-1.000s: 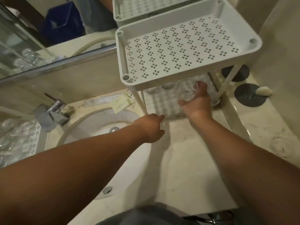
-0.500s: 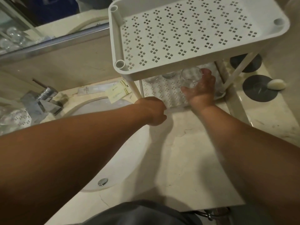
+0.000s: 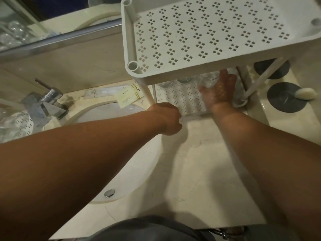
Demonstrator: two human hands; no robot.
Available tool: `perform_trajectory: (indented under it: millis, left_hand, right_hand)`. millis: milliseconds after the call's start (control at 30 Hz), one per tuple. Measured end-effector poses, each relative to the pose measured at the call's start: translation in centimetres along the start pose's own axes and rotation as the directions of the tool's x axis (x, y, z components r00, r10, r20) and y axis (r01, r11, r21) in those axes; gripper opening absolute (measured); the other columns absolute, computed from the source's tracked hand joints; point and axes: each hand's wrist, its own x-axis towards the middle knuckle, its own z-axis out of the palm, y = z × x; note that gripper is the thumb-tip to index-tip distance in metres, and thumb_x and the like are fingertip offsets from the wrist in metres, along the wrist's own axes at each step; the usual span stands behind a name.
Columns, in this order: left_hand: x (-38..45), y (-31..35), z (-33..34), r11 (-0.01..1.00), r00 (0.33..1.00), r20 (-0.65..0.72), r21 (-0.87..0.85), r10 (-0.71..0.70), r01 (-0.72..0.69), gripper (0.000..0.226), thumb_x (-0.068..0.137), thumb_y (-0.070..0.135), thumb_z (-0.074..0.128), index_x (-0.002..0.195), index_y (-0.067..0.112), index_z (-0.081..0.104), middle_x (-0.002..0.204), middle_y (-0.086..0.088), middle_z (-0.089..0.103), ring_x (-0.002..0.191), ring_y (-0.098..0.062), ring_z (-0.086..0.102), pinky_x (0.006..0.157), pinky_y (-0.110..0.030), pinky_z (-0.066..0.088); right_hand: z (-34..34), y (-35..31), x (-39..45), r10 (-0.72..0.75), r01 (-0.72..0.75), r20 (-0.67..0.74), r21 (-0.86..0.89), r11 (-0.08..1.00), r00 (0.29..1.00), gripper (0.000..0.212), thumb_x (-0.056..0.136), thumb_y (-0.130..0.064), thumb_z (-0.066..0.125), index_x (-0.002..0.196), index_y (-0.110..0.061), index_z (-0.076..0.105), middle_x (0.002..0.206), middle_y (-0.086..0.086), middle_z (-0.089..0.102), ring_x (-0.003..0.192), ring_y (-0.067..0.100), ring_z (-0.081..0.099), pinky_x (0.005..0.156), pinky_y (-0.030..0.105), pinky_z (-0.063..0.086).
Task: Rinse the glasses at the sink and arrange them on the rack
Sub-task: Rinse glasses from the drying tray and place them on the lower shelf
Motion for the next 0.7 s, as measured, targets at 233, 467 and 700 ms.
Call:
perform_trajectory:
  millis: [233, 467, 700]
  left_hand:
    - [0.1, 0.0, 0.2, 1.0, 1.0, -0.02, -0.011, -0.004, 0.004, 0.051, 0.098, 0.048, 0.038, 0.138, 0.023, 0.055, 0.132, 0.0, 0.058, 0.125, -0.025, 0.052, 0.101, -0.043, 0.048]
    - [0.2, -0.1, 0.3, 0.997, 0.999, -0.031, -0.079, -0.017, 0.014, 0.05, 0.092, 0.047, 0.038, 0.127, 0.02, 0.063, 0.127, -0.001, 0.062, 0.119, -0.025, 0.057, 0.096, -0.042, 0.051]
    - [0.3, -0.3, 0.3, 0.992, 1.0, -0.027, -0.123, -0.015, 0.012, 0.053, 0.089, 0.046, 0.038, 0.126, 0.019, 0.064, 0.128, -0.003, 0.062, 0.12, -0.026, 0.057, 0.097, -0.042, 0.051]
  right_hand:
    - [0.2, -0.5, 1.3, 0.035, -0.031, 0.057, -0.063, 0.998, 0.998, 0.094, 0.084, -0.054, 0.067, 0.151, -0.006, 0.022, 0.146, 0.016, 0.035, 0.133, 0.024, 0.035, 0.098, 0.013, 0.013]
    - [0.0, -1.1, 1.8, 0.043, -0.043, 0.016, 0.042, 0.998, 0.999, 0.087, 0.079, -0.045, 0.078, 0.147, -0.009, 0.037, 0.146, 0.008, 0.044, 0.132, 0.02, 0.042, 0.109, 0.019, 0.029]
    - [-0.4, -1.6, 1.9, 0.013, -0.014, 0.006, 0.059, 0.998, 1.0, 0.07, 0.081, -0.034, 0.075, 0.137, 0.0, 0.047, 0.14, 0.01, 0.05, 0.131, 0.022, 0.046, 0.105, 0.015, 0.029]
